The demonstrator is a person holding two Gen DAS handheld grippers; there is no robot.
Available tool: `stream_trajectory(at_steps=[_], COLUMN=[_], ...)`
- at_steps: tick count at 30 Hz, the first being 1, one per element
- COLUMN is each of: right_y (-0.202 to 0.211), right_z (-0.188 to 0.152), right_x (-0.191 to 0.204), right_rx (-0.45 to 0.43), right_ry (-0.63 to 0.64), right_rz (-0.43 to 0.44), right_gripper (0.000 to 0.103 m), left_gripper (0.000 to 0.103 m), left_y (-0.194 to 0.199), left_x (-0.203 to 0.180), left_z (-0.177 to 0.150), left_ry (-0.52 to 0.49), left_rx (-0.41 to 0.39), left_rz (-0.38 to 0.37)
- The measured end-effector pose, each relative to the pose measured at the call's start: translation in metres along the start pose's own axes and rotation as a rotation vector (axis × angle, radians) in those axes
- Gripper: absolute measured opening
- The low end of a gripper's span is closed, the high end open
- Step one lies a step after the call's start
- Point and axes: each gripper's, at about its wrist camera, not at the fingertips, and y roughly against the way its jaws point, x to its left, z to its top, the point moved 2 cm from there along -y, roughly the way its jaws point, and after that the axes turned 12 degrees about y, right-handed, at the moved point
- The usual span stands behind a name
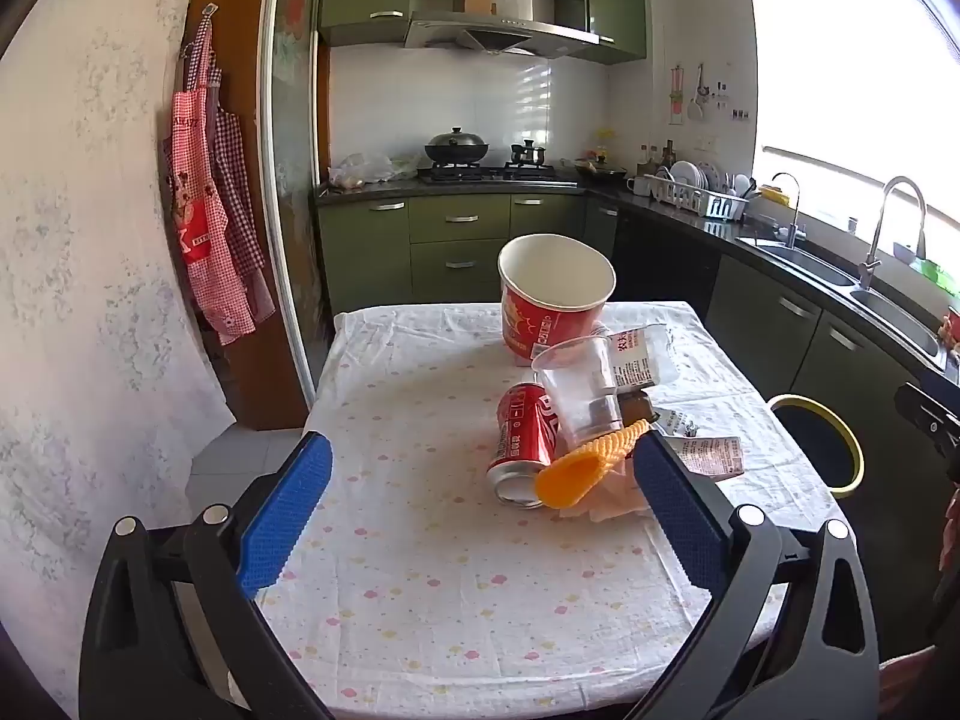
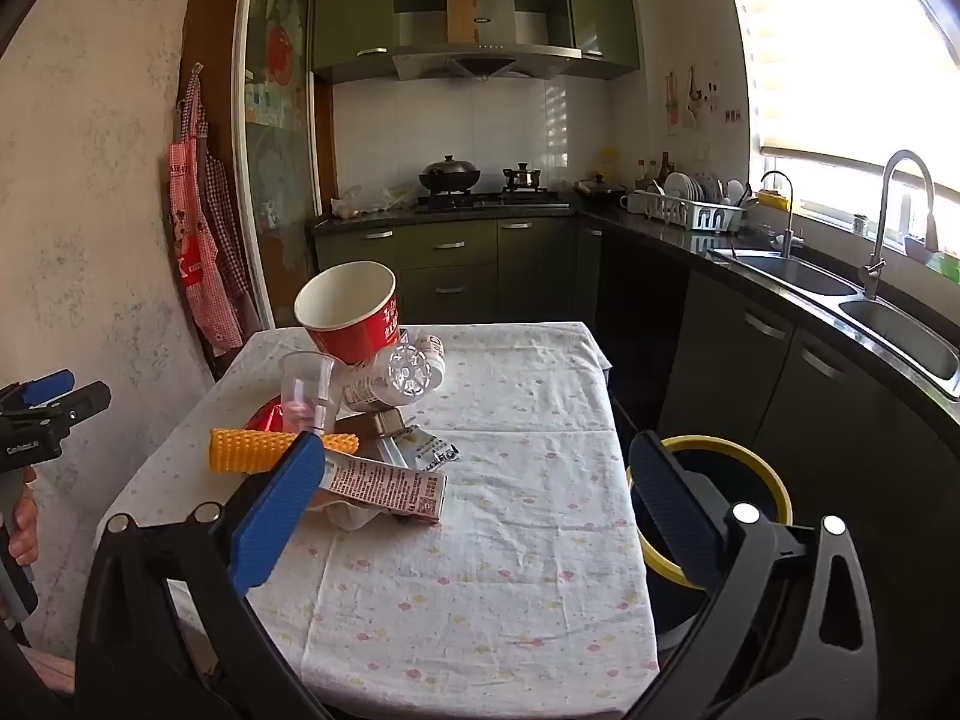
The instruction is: Collect trash
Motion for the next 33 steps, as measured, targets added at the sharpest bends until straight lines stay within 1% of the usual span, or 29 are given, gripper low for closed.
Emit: stream_trajectory(at_steps=[8,9,13,15,33], right_y=[-0.0031,-0.0035,-0.0026,-0.0035,-0.0081], right_z=[-0.0013,-0.0015,-0.0011,-0.0035,-0.0047], right_x=[-0.0004,-0.0005,-0.0003,-0.0008,0.0011], right_rx=[0.012,0.013,0.012,0.014,0.022], right_ry=[0.000,0.000,0.001,0.000,-0.003], right_rz=[0.003,0.004,-0.001,0.002,0.001], right_gripper=[0.097,0.097,0.097,0.097,0.097], left_gripper=[0.099,0.099,0.099,0.099,0.099], left_y=[-0.0049,-0.0043,-0.0058,-0.0035,-0.0085], left_x=[0.0013,-0.0015,-0.0005,-0.0027,-0.0028], left_z=[0.0014,0.0036,0.0053,0.0007,-0.0030], left_ry=[0.015,0.012,0.013,0.010,0.012], left_rx=[0.016,0.015,0.015,0.015,0.029], left_rz=[0.001,-0.012,-0.014,-0.022,-0.029])
